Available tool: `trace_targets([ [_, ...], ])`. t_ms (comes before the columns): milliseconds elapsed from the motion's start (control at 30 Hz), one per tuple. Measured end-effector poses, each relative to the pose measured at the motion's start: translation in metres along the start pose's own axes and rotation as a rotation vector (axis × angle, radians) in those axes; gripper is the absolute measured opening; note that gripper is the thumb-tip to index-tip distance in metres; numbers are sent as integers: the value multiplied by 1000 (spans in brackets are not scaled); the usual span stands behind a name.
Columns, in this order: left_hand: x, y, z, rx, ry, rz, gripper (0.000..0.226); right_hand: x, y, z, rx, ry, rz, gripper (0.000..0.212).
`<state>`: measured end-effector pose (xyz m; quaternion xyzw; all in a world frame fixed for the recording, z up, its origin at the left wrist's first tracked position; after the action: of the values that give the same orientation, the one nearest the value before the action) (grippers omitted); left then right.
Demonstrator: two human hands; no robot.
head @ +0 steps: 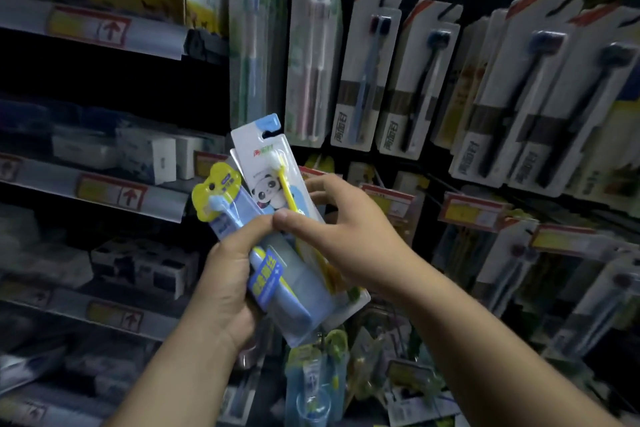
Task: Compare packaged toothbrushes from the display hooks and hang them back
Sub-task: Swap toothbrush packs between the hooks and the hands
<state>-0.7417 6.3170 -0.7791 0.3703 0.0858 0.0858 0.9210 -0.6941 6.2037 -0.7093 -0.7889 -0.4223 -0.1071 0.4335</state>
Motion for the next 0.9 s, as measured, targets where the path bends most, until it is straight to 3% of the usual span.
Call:
trace_targets([
  [333,8,19,27,67,-73,53,61,6,-15,-31,8,78,-46,46],
  [433,3,21,33,82,-156,50,56,-1,-31,-41,-108,84,-75,51],
  [533,-2,20,32,90,-141,63,68,-6,-42,-43,-165,116,-111,35],
  [600,-6,16,29,84,-103,64,68,-10,-43,-46,-128,159,-81,22],
  [700,-15,6,26,29,-139,-8,48,-16,-34,-49,-31,209,16,18],
  [767,-18,2,21,22,-153,-23,54,-21,-26,-48,104,234,76,16],
  [833,-18,2,13,74,-112,22,63,-29,-18,-42,207,228,109,15],
  [900,-18,5,4,154,-43,108,52,-37,-8,-35,267,213,130,15],
])
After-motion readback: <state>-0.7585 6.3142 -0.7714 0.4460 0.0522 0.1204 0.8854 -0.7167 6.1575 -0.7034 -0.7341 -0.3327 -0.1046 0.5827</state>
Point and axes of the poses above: each hand's wrist, its own x-axis towards the middle knuckle, its own z-axis out of the palm, y = z × x, the point moved 5 cm from there along x, towards the middle knuckle, and after that the axes turned 10 degrees about -z, right-handed, at the moved point
